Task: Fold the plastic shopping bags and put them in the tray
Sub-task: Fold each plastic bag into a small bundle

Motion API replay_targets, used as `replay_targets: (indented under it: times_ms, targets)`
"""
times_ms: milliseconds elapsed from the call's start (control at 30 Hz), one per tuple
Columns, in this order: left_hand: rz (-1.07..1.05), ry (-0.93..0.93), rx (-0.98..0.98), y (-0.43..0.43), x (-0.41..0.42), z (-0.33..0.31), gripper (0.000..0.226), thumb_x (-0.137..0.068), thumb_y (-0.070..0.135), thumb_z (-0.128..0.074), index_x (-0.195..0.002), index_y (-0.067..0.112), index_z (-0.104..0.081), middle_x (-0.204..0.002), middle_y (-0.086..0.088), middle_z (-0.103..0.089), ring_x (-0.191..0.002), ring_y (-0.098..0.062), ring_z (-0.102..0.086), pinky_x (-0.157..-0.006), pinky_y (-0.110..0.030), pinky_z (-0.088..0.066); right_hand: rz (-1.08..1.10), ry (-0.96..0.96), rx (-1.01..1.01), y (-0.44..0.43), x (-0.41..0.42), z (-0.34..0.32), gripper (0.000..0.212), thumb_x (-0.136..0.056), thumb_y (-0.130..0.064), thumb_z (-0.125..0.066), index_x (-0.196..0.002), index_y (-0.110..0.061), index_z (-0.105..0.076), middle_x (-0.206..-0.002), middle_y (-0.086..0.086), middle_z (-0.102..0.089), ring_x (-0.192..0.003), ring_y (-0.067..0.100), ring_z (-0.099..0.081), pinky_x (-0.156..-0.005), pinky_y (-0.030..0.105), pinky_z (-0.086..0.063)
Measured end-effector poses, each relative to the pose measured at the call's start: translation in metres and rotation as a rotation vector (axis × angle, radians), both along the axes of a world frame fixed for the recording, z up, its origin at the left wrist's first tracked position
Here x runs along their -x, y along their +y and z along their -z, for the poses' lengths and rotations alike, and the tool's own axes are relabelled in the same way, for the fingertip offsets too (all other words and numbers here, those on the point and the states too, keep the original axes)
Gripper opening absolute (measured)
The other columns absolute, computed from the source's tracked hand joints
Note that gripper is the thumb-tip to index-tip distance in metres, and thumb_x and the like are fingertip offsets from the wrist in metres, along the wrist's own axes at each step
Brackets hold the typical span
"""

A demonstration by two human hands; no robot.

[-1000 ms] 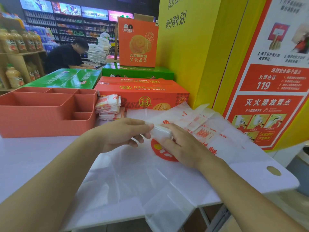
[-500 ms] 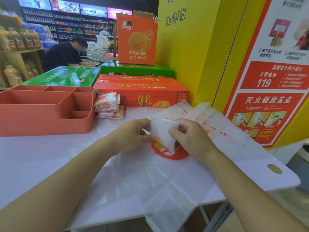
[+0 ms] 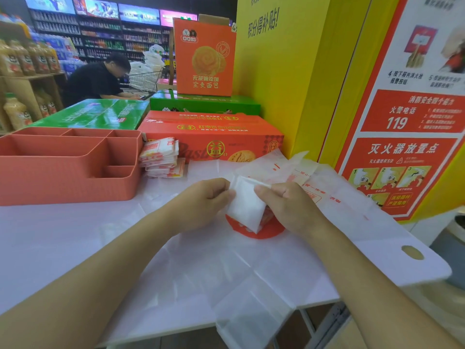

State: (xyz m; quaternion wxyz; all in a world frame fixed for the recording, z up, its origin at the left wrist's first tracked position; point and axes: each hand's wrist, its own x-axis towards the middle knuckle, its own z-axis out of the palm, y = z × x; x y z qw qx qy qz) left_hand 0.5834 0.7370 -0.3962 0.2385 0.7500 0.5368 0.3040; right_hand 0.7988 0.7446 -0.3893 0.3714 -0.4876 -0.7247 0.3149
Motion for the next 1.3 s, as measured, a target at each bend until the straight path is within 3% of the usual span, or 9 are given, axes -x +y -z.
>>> replay_targets:
  times_ms: [100,167,367,567,700,833,1033,1200,1300]
  targets:
    - [0.012,0.070,0.016,0.001,-0.001,0.004,0.023,-0.103,0.034,-0.049,-0.109,0.017,-0.063,-0.095,0.000,-0.068,-0.088,-0.015,-0.062,-0.083,-0.029,-0.049,0.045,-0.094,-0.002,0.005,-0.002,0.002,0.047,-0.091,-0.040,-0.056,-0.072,0.003,-0.063,-0.072,0.012,-0.070,-0.069,0.027,-0.067,-0.066,0.041,-0.053]
    - [0.013,0.122,0.004,0.001,-0.002,0.006,0.019,-0.101,0.030,-0.054,-0.118,0.029,-0.060,-0.094,0.013,-0.066,-0.084,-0.001,-0.059,-0.072,-0.010,-0.043,0.084,-0.176,0.000,0.007,-0.004,0.001,0.042,-0.092,-0.036,-0.058,-0.067,-0.003,-0.055,-0.072,0.008,-0.061,-0.068,0.021,-0.058,-0.062,0.037,-0.046]
    - [-0.008,0.135,-0.045,0.005,-0.004,0.011,0.020,-0.098,0.027,-0.059,-0.117,0.028,-0.063,-0.087,0.016,-0.066,-0.078,0.004,-0.058,-0.065,-0.006,-0.039,0.167,-0.333,-0.028,0.012,-0.009,0.005,0.044,-0.092,-0.039,-0.060,-0.061,-0.013,-0.042,-0.077,0.002,-0.053,-0.066,0.016,-0.048,-0.058,0.033,-0.037]
    - [0.010,0.146,-0.064,0.004,-0.009,0.010,0.027,-0.101,0.024,-0.052,-0.124,0.032,-0.065,-0.097,0.014,-0.068,-0.087,-0.002,-0.060,-0.072,-0.006,-0.041,0.258,-0.346,-0.026,0.016,-0.013,0.007,0.032,-0.094,-0.050,-0.057,-0.116,-0.027,-0.061,-0.110,-0.010,-0.062,-0.106,0.014,-0.058,-0.091,0.038,-0.051]
    - [0.056,0.135,-0.060,0.002,-0.012,0.008,0.033,-0.102,0.035,-0.052,-0.133,0.030,-0.061,-0.108,0.013,-0.069,-0.097,-0.008,-0.061,-0.086,-0.021,-0.046,0.234,-0.369,-0.035,0.016,-0.014,0.006,0.016,-0.096,-0.035,-0.055,-0.097,-0.027,-0.070,-0.093,-0.012,-0.071,-0.091,0.013,-0.066,-0.083,0.038,-0.056]
    - [0.048,0.150,-0.028,0.003,-0.011,0.009,0.049,-0.096,0.041,-0.062,-0.141,0.027,-0.051,-0.109,0.014,-0.066,-0.097,-0.007,-0.062,-0.088,-0.022,-0.047,0.233,-0.364,-0.013,0.017,-0.015,0.008,0.014,-0.096,-0.022,-0.056,-0.094,-0.028,-0.068,-0.089,-0.011,-0.071,-0.083,0.010,-0.067,-0.078,0.035,-0.057]
    - [0.013,0.126,-0.054,0.005,-0.014,0.012,0.029,-0.095,0.044,-0.061,-0.121,0.030,-0.061,-0.101,0.015,-0.066,-0.090,-0.003,-0.060,-0.072,-0.011,-0.043,0.212,-0.398,0.037,0.016,-0.014,0.005,0.032,-0.098,-0.013,-0.043,-0.105,-0.024,-0.072,-0.102,-0.005,-0.069,-0.096,0.017,-0.063,-0.084,0.037,-0.055]
    - [0.046,0.210,-0.080,0.006,-0.013,0.013,0.033,-0.099,0.040,-0.057,-0.130,0.031,-0.062,-0.109,0.009,-0.058,-0.093,-0.006,-0.058,-0.084,-0.020,-0.044,0.224,-0.470,0.014,0.016,-0.012,0.008,0.028,-0.096,-0.016,-0.043,-0.103,-0.018,-0.070,-0.108,0.002,-0.063,-0.106,0.024,-0.056,-0.086,0.040,-0.053]
    - [0.053,0.307,-0.116,0.010,-0.013,0.019,0.034,-0.103,0.038,-0.049,-0.135,0.036,-0.060,-0.113,0.009,-0.053,-0.103,-0.017,-0.052,-0.097,-0.041,-0.043,0.220,-0.516,-0.017,0.016,-0.012,0.010,0.035,-0.096,-0.021,-0.044,-0.126,-0.028,-0.062,-0.132,0.001,-0.046,-0.127,0.022,-0.036,-0.101,0.040,-0.040]
